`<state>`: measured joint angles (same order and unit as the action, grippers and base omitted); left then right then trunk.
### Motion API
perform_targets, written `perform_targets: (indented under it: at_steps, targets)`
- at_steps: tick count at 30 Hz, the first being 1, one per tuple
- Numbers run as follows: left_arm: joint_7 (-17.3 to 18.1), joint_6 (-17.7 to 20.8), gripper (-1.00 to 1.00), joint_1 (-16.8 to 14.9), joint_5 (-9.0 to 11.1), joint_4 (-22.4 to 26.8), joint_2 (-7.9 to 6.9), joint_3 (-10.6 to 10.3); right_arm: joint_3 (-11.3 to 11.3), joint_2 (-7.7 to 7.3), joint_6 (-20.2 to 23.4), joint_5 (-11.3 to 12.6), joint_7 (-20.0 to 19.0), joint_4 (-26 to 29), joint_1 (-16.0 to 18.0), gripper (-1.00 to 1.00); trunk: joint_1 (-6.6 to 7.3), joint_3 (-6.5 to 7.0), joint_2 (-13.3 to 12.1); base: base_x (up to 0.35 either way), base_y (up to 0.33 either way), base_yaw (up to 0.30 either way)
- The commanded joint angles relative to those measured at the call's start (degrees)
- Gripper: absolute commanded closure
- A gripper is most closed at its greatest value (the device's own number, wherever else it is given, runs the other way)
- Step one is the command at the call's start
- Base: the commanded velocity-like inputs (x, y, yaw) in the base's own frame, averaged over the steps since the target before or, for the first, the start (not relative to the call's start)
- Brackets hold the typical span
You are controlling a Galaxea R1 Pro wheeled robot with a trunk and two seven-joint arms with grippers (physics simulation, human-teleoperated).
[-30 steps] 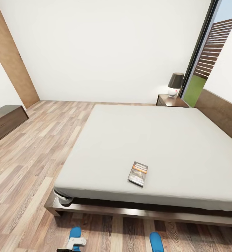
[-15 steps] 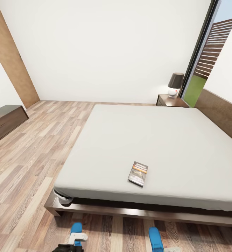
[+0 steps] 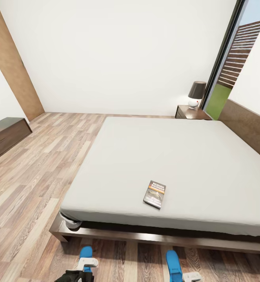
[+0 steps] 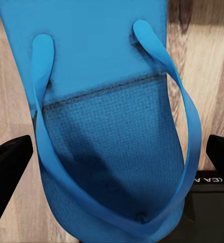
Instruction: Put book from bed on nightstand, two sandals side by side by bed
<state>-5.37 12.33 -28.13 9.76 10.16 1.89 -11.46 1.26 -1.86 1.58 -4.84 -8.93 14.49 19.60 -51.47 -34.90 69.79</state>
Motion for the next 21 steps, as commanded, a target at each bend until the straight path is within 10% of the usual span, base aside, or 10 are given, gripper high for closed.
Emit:
perform_targets:
  at_steps: [1,21]
  targets:
    - [-0.3,0.3,1.0,0.0,0.6,0.1,-0.02,-0.5,0.1,0.0,0.2,-0.5,-0.2,0.1,0.1,1.0,-0.22,-0.23,0.4,0.0,0.0,0.0]
    - [-0.3,0.9,1.0,-0.4,0.4,0.2,-0.01,-0.5,0.1,0.02,0.9,-0.6,0.0,0.0,0.9,1.0,-3.08,-2.57,5.7,0.0,0.0,0.0]
